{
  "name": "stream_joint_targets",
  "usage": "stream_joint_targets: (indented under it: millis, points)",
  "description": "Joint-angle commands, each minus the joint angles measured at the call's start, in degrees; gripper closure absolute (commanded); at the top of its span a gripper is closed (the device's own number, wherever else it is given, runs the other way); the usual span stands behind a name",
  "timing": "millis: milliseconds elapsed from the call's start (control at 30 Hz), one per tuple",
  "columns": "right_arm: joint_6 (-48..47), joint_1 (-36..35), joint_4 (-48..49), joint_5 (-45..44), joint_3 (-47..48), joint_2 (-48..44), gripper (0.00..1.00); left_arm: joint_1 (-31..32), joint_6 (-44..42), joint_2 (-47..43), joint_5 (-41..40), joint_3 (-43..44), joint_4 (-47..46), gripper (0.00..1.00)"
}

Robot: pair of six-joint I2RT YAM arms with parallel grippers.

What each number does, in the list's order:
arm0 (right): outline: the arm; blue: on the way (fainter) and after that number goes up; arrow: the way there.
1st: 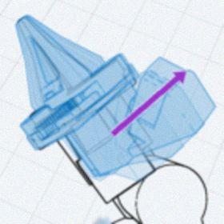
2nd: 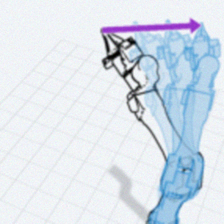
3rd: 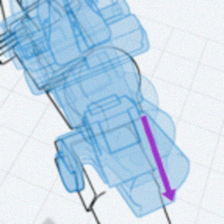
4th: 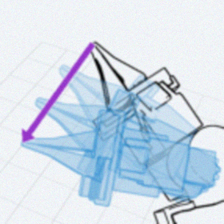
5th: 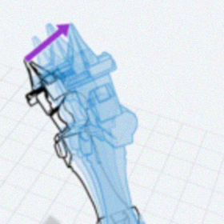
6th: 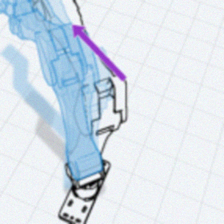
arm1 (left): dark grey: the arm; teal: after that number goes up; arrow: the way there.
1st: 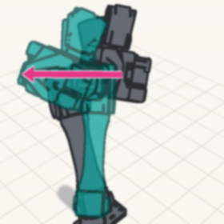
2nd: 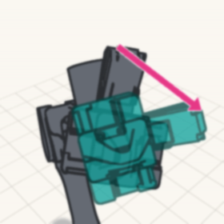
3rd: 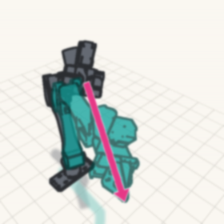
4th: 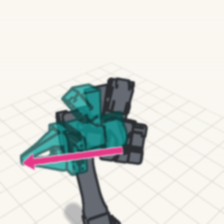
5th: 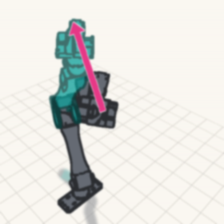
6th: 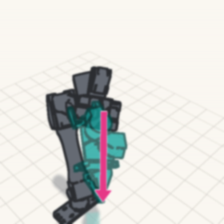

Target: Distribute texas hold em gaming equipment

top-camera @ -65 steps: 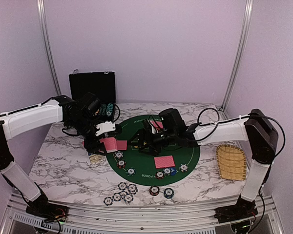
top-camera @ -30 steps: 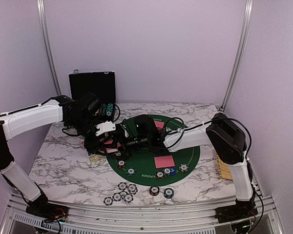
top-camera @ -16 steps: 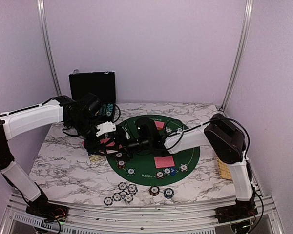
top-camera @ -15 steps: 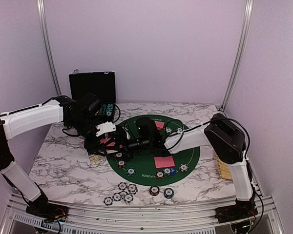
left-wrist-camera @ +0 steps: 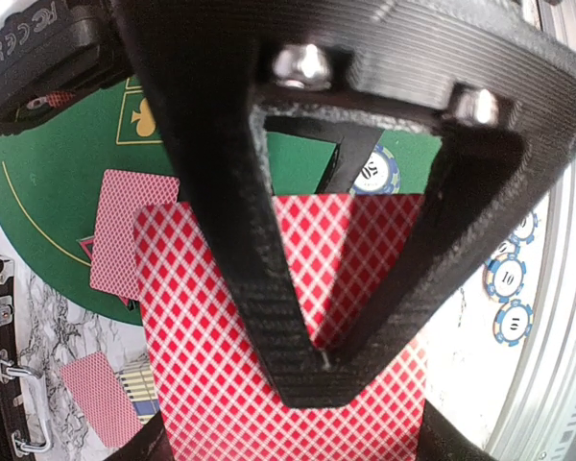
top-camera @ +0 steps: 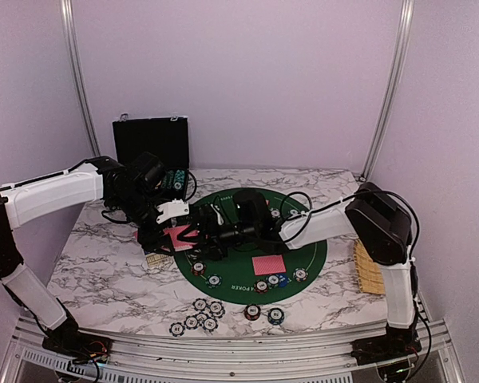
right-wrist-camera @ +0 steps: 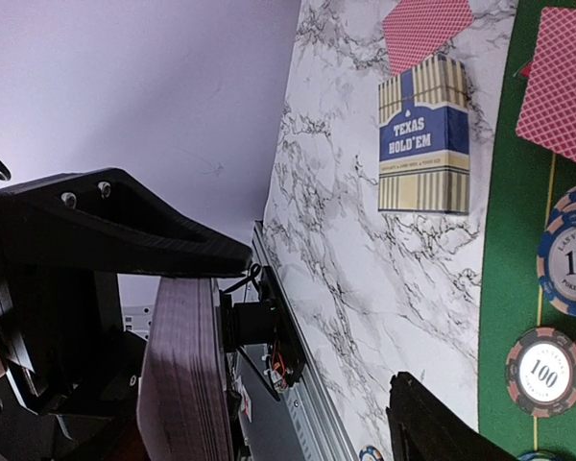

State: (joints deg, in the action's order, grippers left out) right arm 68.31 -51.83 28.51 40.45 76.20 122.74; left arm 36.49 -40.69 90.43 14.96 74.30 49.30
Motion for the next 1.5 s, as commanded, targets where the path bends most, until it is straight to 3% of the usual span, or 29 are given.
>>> stream_joint_targets:
  millis: [0, 333, 867, 1167, 1467]
  points:
    - [-1.24, 0.93, -0.9, -0.86, -0.44, -2.58, 0.27, 0.07, -0.12, -0.36, 0.94, 1.5, 0.98, 0.95]
    - [-2.65, 1.33, -2.3, -0.98, -1.27, -4.7, 0.41, 0.07, -0.18, -0.43, 0.71, 1.25, 0.97, 0.96]
    - [-2.65, 1.76, -1.99, -0.9, -3.81, -8.0, 0.89, 0.07, -0.45, -0.43, 0.27, 0.77, 0.98, 0.96]
    - [-5.18, 2.93, -5.27, -1.26, -5.07, -10.9, 0.99, 0.07, -0.45, -0.39, 0.24, 0.93, 0.98, 0.96]
    - [-8.88, 5.11, -10.38, -1.07, -5.73, -11.64, 1.0, 0.07, -0.51, -1.01, -0.06, 0.54, 0.98, 0.96]
